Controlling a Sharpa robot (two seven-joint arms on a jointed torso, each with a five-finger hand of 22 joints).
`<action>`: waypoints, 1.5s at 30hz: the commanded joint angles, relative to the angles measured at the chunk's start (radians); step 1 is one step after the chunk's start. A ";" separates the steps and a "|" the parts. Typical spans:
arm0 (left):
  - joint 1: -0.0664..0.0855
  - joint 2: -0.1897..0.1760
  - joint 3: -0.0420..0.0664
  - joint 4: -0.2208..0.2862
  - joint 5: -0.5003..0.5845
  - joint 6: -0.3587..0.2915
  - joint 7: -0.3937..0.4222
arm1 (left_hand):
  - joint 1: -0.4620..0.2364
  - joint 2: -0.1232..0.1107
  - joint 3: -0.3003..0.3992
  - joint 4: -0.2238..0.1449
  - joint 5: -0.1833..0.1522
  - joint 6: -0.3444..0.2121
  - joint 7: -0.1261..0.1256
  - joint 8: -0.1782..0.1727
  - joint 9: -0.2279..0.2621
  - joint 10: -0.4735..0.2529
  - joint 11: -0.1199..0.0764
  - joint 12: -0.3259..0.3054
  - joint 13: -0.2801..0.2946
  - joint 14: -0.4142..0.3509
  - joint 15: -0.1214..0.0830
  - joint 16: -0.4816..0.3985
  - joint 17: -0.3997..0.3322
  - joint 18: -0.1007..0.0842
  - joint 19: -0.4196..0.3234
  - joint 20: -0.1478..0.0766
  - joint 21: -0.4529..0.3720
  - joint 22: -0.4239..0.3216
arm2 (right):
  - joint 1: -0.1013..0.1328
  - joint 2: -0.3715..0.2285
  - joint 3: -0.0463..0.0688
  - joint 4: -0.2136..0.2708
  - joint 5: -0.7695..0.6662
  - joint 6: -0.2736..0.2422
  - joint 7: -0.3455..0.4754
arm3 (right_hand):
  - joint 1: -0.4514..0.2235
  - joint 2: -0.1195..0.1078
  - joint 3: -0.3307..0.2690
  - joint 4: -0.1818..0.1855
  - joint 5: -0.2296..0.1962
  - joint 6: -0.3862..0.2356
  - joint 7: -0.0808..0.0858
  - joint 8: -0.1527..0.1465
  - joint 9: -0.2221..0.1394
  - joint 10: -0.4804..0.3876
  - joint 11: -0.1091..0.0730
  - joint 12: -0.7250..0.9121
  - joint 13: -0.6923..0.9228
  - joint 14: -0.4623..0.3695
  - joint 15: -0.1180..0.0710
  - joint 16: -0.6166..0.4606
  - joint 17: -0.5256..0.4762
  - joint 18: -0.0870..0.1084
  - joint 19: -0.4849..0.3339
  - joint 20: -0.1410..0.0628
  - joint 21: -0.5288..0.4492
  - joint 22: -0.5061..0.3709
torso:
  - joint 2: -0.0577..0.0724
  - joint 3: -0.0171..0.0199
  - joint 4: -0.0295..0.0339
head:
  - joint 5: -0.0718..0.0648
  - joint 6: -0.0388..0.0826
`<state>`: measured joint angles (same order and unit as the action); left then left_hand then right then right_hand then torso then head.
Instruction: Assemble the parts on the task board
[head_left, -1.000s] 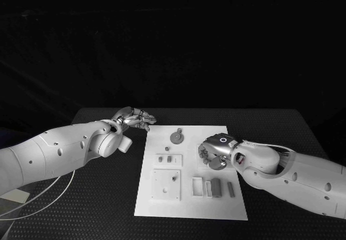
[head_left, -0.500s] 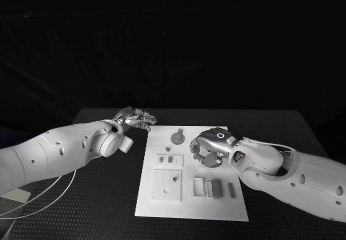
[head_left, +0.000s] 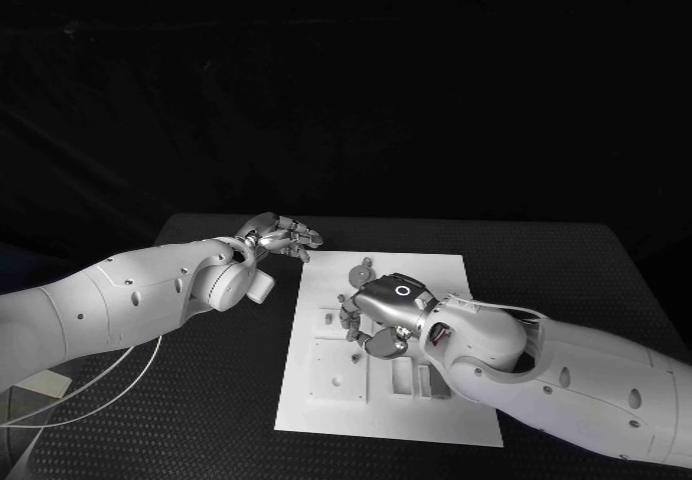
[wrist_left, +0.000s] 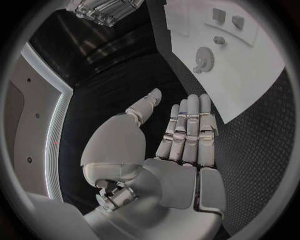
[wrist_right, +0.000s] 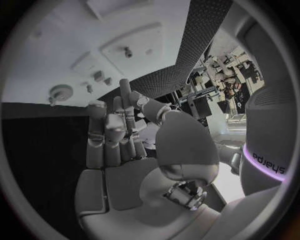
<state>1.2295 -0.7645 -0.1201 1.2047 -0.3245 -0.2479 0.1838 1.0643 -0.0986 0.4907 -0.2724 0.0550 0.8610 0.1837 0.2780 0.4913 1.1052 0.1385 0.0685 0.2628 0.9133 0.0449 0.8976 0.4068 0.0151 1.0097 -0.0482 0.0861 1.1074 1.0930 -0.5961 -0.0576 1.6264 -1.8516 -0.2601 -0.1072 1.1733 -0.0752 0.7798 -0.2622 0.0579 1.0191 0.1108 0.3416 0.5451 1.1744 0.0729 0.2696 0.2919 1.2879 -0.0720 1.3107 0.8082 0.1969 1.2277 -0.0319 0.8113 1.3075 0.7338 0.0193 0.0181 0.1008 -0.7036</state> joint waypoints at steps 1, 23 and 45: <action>0.001 0.005 0.001 0.001 0.007 0.009 0.010 | -0.010 0.000 -0.007 0.000 0.003 -0.005 -0.001 0.005 -0.001 0.003 0.003 0.003 0.002 -0.003 0.005 -0.005 0.002 0.009 0.004 -0.001 -0.005 -0.001 | -0.012 0.021 -0.005 -0.005 0.002 -0.001 0.022 | 0.006 0.006 0.008 0.001 0.004 0.004 0.001 0.003 0.022 0.106 -0.044 0.004 0.041 -0.002 -0.010 -0.004 0.000 0.065 0.010 -0.004 0.003 0.018 | 0.000 0.0004 0.0014 | 0.008 -0.003; 0.001 0.014 0.001 -0.001 0.007 0.014 0.009 | -0.010 0.000 -0.008 0.000 0.003 -0.005 -0.001 0.006 -0.002 0.003 0.003 0.003 0.002 -0.003 0.005 -0.005 0.002 0.009 0.005 -0.001 -0.006 -0.001 | -0.066 0.088 -0.065 -0.082 -0.016 0.062 0.027 | 0.003 0.009 0.008 -0.002 0.003 0.002 0.002 0.001 0.024 0.105 -0.044 0.003 0.042 -0.003 -0.010 -0.007 0.000 0.065 0.010 -0.004 0.001 0.018 | 0.000 0.0001 0.0019 | 0.022 -0.026; 0.001 0.011 0.001 -0.001 0.007 0.017 0.007 | -0.011 0.001 -0.008 0.000 0.003 -0.005 -0.001 0.006 -0.002 0.003 0.004 0.003 0.002 -0.004 0.005 -0.006 0.003 0.008 0.005 -0.001 -0.007 -0.001 | -0.071 0.093 -0.065 -0.098 -0.061 0.042 0.011 | 0.001 0.010 0.007 -0.005 0.003 0.002 0.002 0.001 0.025 0.105 -0.044 0.003 0.043 -0.003 -0.010 -0.007 0.000 0.065 0.010 -0.004 0.001 0.018 | -0.001 -0.0007 0.0010 | 0.025 -0.030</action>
<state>1.2296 -0.7541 -0.1201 1.2014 -0.3226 -0.2442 0.1835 1.0643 -0.0986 0.4903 -0.2720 0.0550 0.8610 0.1837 0.2780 0.4906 1.1052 0.1385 0.0685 0.2643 0.9133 0.0449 0.8977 0.4082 0.0151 1.0097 -0.0482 0.0822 1.1077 1.0235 -0.5030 -0.1219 1.5286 -1.8826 -0.2137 -0.0904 1.1715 -0.0733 0.7839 -0.2634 0.0571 1.0151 0.1134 0.3359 0.5462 1.1745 0.0729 0.2697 0.2920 1.2868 -0.0729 1.3069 0.8082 0.1970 1.2298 -0.0305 0.8113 1.3075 0.7332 0.0185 0.0189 0.1258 -0.7338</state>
